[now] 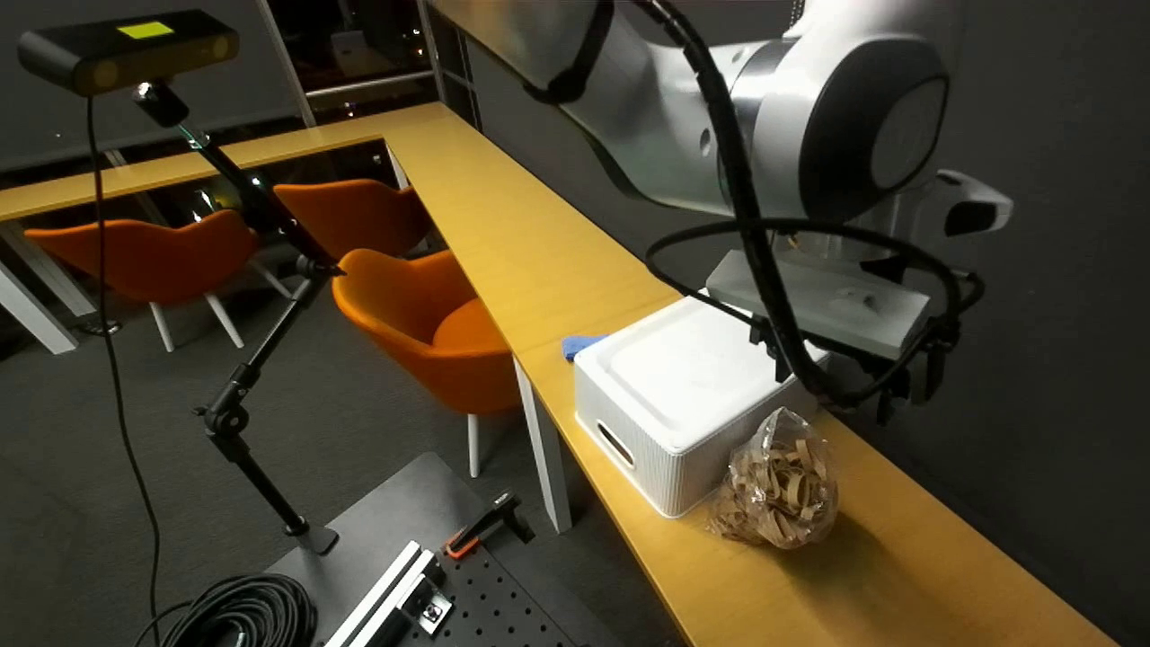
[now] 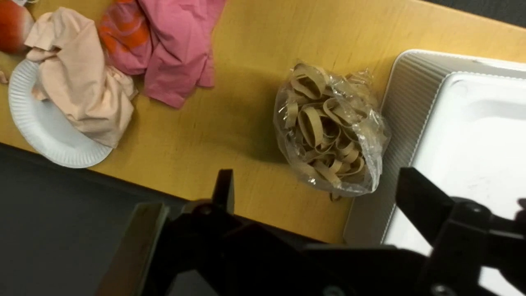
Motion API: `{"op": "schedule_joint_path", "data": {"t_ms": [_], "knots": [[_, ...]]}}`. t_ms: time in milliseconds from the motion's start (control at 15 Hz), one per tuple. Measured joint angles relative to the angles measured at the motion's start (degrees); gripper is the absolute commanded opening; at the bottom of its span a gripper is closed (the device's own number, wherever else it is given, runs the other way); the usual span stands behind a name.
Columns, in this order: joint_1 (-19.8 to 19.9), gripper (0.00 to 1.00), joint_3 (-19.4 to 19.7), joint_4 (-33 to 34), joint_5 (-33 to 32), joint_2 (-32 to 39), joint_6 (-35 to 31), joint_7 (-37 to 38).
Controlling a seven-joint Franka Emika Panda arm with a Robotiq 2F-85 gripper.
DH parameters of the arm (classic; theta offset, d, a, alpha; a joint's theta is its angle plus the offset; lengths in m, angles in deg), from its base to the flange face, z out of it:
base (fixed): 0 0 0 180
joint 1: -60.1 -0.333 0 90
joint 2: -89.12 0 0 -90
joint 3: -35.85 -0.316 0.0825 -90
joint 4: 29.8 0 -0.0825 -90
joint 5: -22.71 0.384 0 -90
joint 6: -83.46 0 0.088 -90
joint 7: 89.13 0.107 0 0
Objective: Take two pinches of rubber bands out of the bag and place them on the tub
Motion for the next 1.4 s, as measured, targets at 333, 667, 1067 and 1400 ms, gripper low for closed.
{"op": "schedule_joint_path", "data": {"t_ms": [333,667,1067,1400], "knots": [[-1.4,1.0,-0.05,-1.72,-0.26,2.92,0.0,3.08],[-1.39,0.66,0.82,-2.82,-0.38,2.91,0.0,4.48],[-1.32,0.18,1.4,-2.96,-0.69,3.42,0.0,5.3],[-1.16,0.0,1.71,-2.93,-0.72,4.15,0.01,5.67]]}}
